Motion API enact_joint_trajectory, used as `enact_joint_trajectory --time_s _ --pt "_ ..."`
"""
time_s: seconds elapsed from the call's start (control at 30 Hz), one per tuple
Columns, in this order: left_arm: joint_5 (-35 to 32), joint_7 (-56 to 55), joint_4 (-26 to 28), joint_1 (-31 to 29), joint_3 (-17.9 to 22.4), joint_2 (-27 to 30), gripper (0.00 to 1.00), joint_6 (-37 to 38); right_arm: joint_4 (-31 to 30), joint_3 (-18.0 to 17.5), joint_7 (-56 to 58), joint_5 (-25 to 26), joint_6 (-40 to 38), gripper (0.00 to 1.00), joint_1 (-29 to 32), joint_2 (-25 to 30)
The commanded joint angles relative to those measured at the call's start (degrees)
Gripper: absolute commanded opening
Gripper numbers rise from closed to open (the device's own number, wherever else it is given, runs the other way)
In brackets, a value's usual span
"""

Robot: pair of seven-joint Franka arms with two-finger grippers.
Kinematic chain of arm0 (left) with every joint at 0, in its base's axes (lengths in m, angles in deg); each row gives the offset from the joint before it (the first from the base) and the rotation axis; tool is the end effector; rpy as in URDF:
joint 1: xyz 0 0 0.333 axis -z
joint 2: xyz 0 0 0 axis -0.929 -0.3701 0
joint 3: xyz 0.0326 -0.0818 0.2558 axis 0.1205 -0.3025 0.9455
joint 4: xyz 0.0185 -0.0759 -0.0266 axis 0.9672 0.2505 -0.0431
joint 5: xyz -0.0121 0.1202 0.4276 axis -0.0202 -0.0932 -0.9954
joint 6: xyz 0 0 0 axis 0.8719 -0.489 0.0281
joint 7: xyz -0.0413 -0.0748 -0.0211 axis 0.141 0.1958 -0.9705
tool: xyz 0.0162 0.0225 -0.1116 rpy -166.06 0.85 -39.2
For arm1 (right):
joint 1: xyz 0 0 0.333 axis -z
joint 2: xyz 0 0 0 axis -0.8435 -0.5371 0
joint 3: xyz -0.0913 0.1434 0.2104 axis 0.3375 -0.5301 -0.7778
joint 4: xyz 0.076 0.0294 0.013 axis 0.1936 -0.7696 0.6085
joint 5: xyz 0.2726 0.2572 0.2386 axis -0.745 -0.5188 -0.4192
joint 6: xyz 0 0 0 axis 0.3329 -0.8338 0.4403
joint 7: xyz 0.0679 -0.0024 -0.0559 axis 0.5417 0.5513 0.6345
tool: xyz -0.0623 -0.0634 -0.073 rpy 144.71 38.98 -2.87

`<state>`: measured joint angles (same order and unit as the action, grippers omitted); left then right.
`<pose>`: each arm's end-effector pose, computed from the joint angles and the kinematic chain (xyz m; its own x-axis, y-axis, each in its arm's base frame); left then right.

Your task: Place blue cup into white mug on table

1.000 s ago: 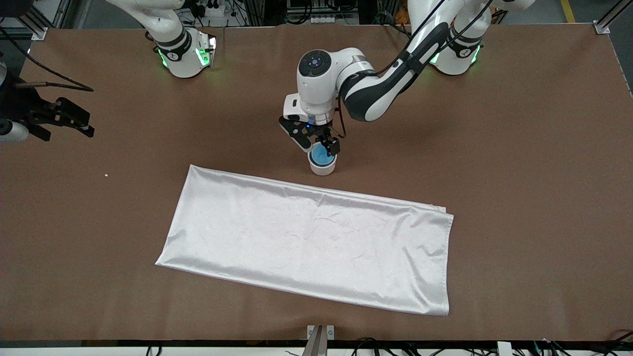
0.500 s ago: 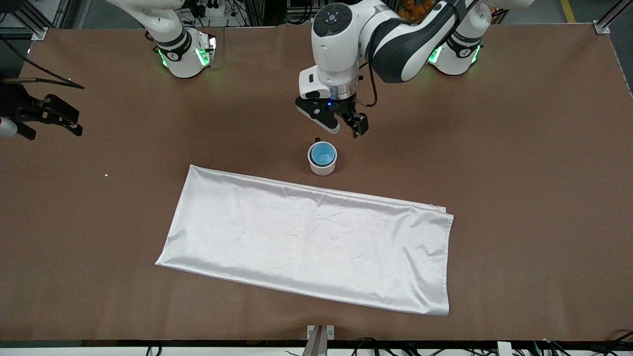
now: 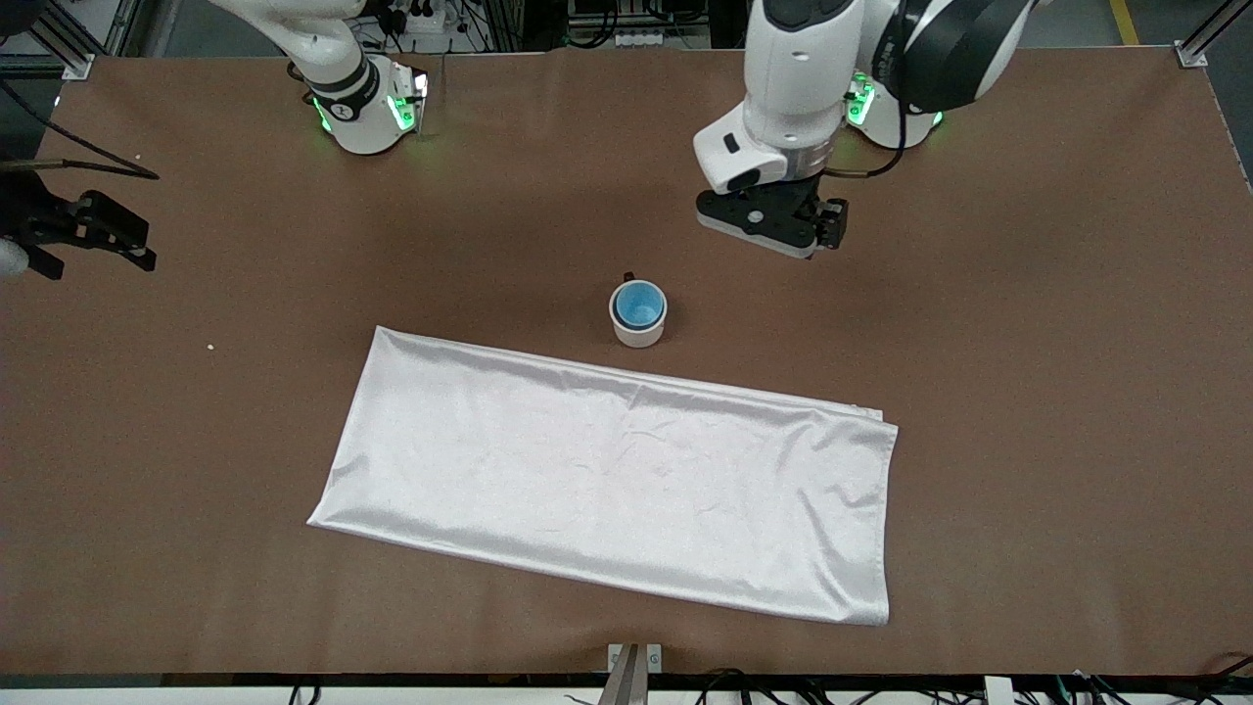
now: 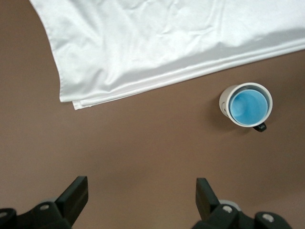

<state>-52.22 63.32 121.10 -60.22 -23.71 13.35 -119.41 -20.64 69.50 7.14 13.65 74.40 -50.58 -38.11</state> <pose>0.5037 -0.3848 0.4663 0.9105 -0.4135 -0.0068 -0.4123 -0.9061 -0.0950 0.6065 -0.0104 0.5805 0.9948 0.0949 0.0365 0.0943 -0.9954 0.0157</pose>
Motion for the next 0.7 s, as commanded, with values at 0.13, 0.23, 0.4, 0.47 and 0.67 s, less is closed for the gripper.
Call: enact_joint_trajectory --time_s 0.13,0.23,0.4,0.47,0.67 --pt "4.81 0.82 0.89 -7.44 -0.32 2.84 1.00 0.99 0.70 -0.05 0.69 0.74 -0.57 1.00 0.01 -0.30" --pt "4.81 0.91 0.81 -9.10 -0.23 3.54 1.00 0.99 0.70 1.26 0.60 0.74 -0.57 1.00 -1.65 -0.38" --pt "4.90 0.91 0.46 -11.74 -0.06 3.63 1.00 1.08 0.70 2.76 0.60 0.74 -0.48 1.00 -3.07 -0.38" --pt "4.90 0.91 -0.25 -11.83 1.17 3.72 1.00 0.99 0.70 2.76 0.60 0.74 -0.48 1.00 -2.98 -0.38" --pt "4.81 1.26 -0.95 -6.23 10.81 3.80 1.00 0.99 0.53 2.76 0.60 0.65 -0.31 1.00 -2.71 -0.56"
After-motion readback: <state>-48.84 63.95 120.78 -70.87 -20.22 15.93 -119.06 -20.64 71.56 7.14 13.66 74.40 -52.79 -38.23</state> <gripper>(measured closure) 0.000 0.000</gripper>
